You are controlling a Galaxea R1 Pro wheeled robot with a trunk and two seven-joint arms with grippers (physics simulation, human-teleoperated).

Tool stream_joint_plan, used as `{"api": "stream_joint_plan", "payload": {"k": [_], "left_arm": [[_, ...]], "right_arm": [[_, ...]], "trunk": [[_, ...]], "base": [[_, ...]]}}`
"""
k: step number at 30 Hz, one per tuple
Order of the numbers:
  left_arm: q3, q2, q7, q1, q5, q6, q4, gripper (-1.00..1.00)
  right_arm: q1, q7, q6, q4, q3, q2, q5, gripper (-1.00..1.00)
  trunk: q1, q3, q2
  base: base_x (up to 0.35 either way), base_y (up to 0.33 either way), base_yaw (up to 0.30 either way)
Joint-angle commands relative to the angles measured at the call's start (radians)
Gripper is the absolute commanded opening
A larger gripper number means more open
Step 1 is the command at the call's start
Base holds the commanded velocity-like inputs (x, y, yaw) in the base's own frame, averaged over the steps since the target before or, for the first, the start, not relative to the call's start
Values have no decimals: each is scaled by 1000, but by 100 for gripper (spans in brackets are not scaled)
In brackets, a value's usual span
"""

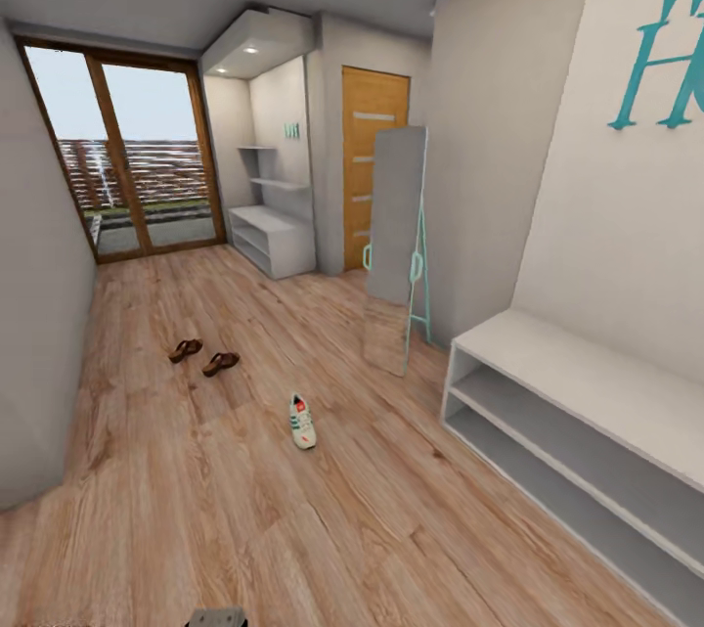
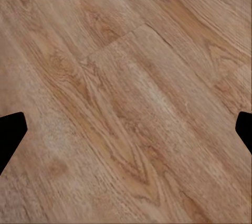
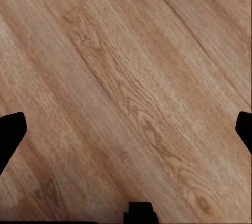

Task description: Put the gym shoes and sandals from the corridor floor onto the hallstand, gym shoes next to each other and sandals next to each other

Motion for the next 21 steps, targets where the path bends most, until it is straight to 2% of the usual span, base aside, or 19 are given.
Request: {"api": "stream_joint_plan", "payload": {"k": [1, 8, 10, 11, 12, 21], "left_arm": [[0, 0, 0, -1, 1, -3, 1, 100], [1, 0, 0, -1, 5, -3, 1, 100], [1, 0, 0, -1, 14, -3, 1, 100], [2, 0, 0, -1, 42, -3, 1, 100], [2, 0, -1, -1, 52, -3, 1, 100], [2, 0, -2, -1, 72, -3, 1, 100]], "right_arm": [[0, 2, 0, -1, -1, 0, 0, 100], [0, 2, 0, -2, -1, 0, 0, 100], [0, 2, 0, -2, -1, 0, 0, 100], [0, 2, 0, -2, -1, 0, 0, 100], [0, 2, 0, -2, -1, 0, 0, 100], [0, 2, 0, -2, -1, 0, 1, 100]], "trunk": [[1, -1, -1], [1, -1, -1], [1, -1, -1], [1, -1, -1], [1, -1, -1], [1, -1, -1]], "base": [[268, 221, 293], [268, 222, 292], [269, 222, 292], [257, 223, 292], [251, 224, 292], [243, 228, 292]]}}
